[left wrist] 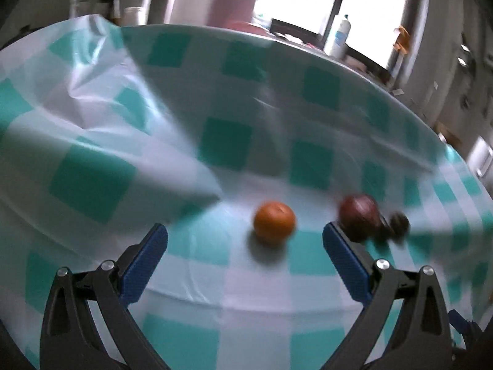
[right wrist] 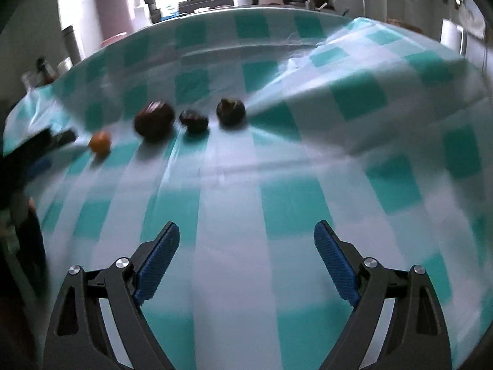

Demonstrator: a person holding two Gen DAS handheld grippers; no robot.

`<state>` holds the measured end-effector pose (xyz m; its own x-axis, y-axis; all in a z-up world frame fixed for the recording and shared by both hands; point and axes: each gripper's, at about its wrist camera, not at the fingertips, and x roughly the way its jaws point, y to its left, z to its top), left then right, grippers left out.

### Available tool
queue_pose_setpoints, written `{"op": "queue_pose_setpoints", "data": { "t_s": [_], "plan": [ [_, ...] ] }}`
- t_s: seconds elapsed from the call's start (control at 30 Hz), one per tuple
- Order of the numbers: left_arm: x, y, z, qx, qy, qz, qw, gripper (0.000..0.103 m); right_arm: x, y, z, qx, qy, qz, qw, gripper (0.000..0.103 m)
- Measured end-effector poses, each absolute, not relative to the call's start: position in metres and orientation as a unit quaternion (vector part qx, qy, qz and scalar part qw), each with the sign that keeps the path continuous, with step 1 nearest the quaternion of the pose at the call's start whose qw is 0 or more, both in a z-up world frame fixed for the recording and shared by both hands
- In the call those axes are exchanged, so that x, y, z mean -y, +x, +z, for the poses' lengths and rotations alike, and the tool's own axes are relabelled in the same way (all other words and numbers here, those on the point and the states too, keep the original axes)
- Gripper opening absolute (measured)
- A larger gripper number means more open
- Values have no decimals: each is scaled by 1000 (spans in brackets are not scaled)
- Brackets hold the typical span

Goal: Organize fruits
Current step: 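Raise both grippers back over the tablecloth toward the remaining fruits, then grasp the dark shrivelled fruit with the right gripper while the left gripper grasps the orange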

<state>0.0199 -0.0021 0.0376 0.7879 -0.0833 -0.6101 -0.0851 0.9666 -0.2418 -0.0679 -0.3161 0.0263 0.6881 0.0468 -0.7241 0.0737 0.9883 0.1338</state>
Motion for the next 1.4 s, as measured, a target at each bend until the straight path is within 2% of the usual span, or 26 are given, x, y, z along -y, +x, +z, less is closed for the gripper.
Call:
{"op": "queue_pose_setpoints", "data": {
  "t_s": [0.17,0.4,0.57,0.67,0.7,0.73,0.9,1.07,1.2,1.33,1.4],
  "plan": [
    [-5,11,36,-306,-143,-35,941,101,319,4,26,-396,120,-13,910,78],
    [2,21,29,-323,-141,-47,935,101,317,85,19,-418,201,-42,885,66],
    [3,23,26,-326,-145,-50,933,101,309,112,13,-423,182,-91,883,63],
    [4,23,25,-328,-149,-51,931,101,301,115,13,-424,146,-115,886,52],
    [3,23,25,-330,-150,-52,931,101,298,115,13,-422,128,-118,890,43],
    [3,24,24,-331,-151,-52,930,101,298,114,13,-421,119,-117,891,41],
    [4,23,24,-332,-154,-53,929,101,308,79,23,-409,112,-97,900,41],
    [8,28,21,-349,-148,-59,923,101,297,29,19,-443,7,-31,896,41],
    [13,30,19,-358,-137,-63,922,101,299,19,6,-445,-5,-16,895,42],
    [17,31,19,-363,-125,-63,921,101,299,14,3,-432,-14,-25,901,49],
    [19,33,17,-370,-120,-58,919,101,299,11,1,-431,-12,-23,902,49]
  ]
}}
